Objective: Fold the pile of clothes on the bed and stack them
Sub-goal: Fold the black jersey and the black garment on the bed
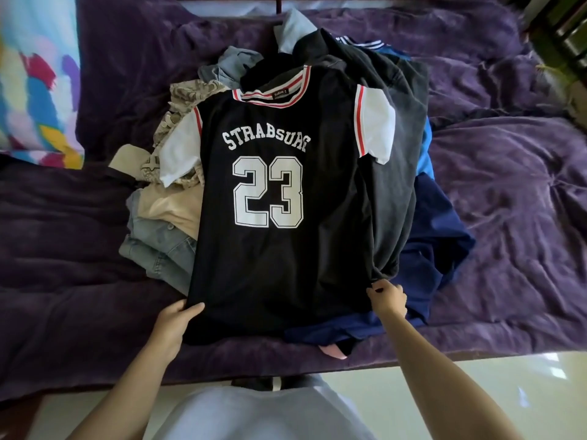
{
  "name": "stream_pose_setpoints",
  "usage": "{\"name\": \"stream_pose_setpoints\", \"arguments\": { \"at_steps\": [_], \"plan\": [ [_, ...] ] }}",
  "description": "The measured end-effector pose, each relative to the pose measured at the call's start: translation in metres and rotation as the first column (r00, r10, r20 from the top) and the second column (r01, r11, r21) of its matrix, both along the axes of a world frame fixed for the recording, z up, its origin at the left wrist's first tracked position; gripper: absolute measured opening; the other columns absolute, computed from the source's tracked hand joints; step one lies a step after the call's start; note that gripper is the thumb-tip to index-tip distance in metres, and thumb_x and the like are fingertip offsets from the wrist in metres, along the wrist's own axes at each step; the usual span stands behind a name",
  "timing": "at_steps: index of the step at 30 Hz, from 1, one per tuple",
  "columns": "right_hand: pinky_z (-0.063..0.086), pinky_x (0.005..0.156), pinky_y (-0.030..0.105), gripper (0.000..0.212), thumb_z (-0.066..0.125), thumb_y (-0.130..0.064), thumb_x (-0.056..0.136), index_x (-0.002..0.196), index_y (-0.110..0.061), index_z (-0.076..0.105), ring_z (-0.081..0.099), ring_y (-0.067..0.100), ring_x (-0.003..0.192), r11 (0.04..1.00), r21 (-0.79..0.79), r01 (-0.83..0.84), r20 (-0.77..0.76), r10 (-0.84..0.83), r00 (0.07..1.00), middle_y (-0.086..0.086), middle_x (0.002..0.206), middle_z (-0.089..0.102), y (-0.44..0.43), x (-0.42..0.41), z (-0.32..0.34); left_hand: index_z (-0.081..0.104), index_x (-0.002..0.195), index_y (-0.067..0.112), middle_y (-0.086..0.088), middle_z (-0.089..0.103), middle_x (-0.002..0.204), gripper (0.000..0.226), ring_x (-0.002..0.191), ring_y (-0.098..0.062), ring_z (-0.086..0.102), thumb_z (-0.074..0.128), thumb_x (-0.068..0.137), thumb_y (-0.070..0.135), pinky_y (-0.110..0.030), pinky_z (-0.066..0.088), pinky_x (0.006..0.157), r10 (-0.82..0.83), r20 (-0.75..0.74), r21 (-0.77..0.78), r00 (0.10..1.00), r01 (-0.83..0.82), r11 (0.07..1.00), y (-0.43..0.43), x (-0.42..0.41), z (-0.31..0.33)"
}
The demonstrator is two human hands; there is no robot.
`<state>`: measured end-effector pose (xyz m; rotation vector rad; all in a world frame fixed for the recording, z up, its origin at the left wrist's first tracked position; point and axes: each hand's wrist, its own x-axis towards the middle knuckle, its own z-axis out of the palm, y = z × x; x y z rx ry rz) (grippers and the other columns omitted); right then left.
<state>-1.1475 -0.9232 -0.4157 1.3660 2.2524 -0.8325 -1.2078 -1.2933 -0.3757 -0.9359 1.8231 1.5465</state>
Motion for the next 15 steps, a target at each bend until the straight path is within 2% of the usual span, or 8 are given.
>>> {"name": "stream_pose_setpoints", "arguments": {
  "at_steps": [2,5,7,9,11,12,15],
  "plan": [
    [0.041,0.081,0.038,0.013,0.049,-0.018,0.091,0.097,-0.008,0.055,0.051,0.033,0.097,0.991,-0.019,0.136,-0.195,-0.137,0.971,0.019,0.111,0.055,0.000,0.005,0.010,0.064,0.097,0.005,-0.020,0.064,0.109,0.010,0.105,-0.032,0.059,0.059,0.088,0.003,-0.043,0.043,0.098,0.021,0.002,0.049,1.000,-0.021,0.999,-0.003,0.000,0.000],
    [0.033,0.073,0.032,0.006,0.041,-0.012,0.092,0.095,-0.007,0.044,0.047,0.025,0.084,0.913,-0.128,0.388,-0.384,-0.406,0.829,0.011,0.090,0.053,0.006,0.014,0.033,0.063,0.095,0.003,-0.020,0.063,0.105,0.009,0.100,-0.032,0.059,0.055,0.089,0.001,-0.045,0.041,0.101,0.049,0.005,0.110,0.999,-0.049,0.993,-0.009,0.000,-0.001],
    [0.033,0.073,0.032,0.006,0.042,-0.010,0.093,0.097,-0.007,0.046,0.048,0.026,0.086,0.892,-0.109,0.439,-0.444,-0.439,0.781,0.009,0.089,0.050,0.015,0.025,0.044,0.061,0.097,0.003,-0.016,0.064,0.100,0.012,0.093,-0.026,0.061,0.051,0.092,0.002,-0.041,0.043,0.098,0.047,0.007,0.167,0.999,-0.048,0.985,-0.013,0.001,0.001],
    [0.033,0.074,0.030,0.012,0.045,-0.012,0.094,0.102,-0.004,0.050,0.051,0.027,0.088,0.891,-0.044,0.453,-0.479,-0.416,0.773,0.010,0.093,0.052,0.023,0.037,0.052,0.060,0.100,0.003,-0.013,0.064,0.097,0.015,0.083,-0.021,0.066,0.046,0.094,0.002,-0.031,0.053,0.082,0.026,-0.005,0.210,1.000,-0.024,0.977,-0.016,0.005,0.003],
    [0.033,0.074,0.031,0.018,0.044,-0.018,0.097,0.107,-0.004,0.050,0.050,0.028,0.088,0.900,0.045,0.433,-0.447,-0.369,0.815,0.009,0.094,0.051,0.030,0.049,0.056,0.059,0.102,0.001,-0.013,0.064,0.093,0.015,0.075,-0.022,0.067,0.047,0.093,0.000,-0.022,0.057,0.062,-0.007,-0.013,0.177,1.000,0.009,0.984,-0.020,0.011,0.004],
    [0.033,0.075,0.033,0.018,0.041,-0.021,0.098,0.107,-0.006,0.047,0.050,0.030,0.089,0.916,0.096,0.390,-0.383,-0.327,0.864,0.010,0.094,0.050,0.032,0.055,0.057,0.060,0.104,-0.001,-0.014,0.064,0.093,0.016,0.076,-0.024,0.065,0.049,0.092,0.000,-0.022,0.057,0.059,-0.044,-0.009,0.126,0.999,0.044,0.991,-0.022,0.015,0.003],
    [0.034,0.074,0.037,0.016,0.036,-0.023,0.099,0.104,-0.009,0.041,0.054,0.039,0.101,0.974,0.177,0.144,-0.066,-0.134,0.989,0.018,0.102,0.055,0.033,0.067,0.048,0.061,0.107,-0.002,-0.016,0.065,0.095,0.019,0.083,-0.027,0.060,0.058,0.089,0.002,-0.034,0.050,0.070,-0.239,0.044,-0.136,0.970,0.243,0.960,-0.027,0.024,-0.010]
  ]
}}
